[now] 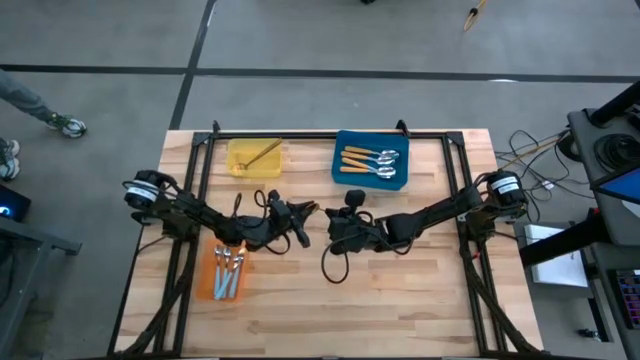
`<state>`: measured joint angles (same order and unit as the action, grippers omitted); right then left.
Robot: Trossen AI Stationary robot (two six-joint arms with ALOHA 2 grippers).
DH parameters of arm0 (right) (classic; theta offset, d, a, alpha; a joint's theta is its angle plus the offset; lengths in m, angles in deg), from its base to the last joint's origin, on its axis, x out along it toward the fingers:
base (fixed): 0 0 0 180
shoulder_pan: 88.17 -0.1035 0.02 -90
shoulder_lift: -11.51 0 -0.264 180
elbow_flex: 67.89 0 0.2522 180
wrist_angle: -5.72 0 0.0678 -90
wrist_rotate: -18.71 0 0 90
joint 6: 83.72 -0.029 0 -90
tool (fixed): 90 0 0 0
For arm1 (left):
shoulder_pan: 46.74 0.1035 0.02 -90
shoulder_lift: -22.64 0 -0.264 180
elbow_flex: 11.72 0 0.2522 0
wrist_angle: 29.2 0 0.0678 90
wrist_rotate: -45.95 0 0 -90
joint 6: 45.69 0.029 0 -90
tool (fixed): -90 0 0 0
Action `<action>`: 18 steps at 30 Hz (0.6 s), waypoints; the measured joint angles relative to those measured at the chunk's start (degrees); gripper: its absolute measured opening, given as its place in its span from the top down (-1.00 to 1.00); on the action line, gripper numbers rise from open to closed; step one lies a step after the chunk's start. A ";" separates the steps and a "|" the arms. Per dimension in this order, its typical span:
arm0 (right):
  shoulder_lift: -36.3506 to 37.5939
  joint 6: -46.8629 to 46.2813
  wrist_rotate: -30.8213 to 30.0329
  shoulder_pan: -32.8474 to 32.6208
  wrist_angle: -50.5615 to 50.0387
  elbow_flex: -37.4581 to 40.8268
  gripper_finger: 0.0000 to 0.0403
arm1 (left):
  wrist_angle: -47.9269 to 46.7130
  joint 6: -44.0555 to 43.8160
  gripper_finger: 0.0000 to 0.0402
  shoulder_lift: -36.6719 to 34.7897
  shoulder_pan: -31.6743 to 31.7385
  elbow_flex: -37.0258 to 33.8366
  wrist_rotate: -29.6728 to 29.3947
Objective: Sort silverware by color (type)
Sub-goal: Put the gold spoon into the yellow bin
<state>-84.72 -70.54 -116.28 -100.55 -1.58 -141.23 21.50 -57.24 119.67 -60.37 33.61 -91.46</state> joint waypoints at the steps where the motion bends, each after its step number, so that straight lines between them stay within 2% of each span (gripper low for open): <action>1: 0.00 -0.36 0.00 0.00 -0.11 0.00 0.89 | -0.03 -0.02 0.97 0.00 0.00 0.10 -0.03; 11: 0.18 -4.81 -0.07 0.03 -0.41 0.02 0.39 | 0.43 -1.01 0.98 -1.01 -0.07 0.38 0.24; 18: 2.39 -7.93 -0.11 0.02 -0.79 0.02 0.17 | 0.47 -0.42 0.98 -7.07 0.15 -2.39 0.09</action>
<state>-82.33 -78.47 -116.38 -100.53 -2.36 -141.20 21.96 -57.66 112.60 -60.22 31.23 -91.37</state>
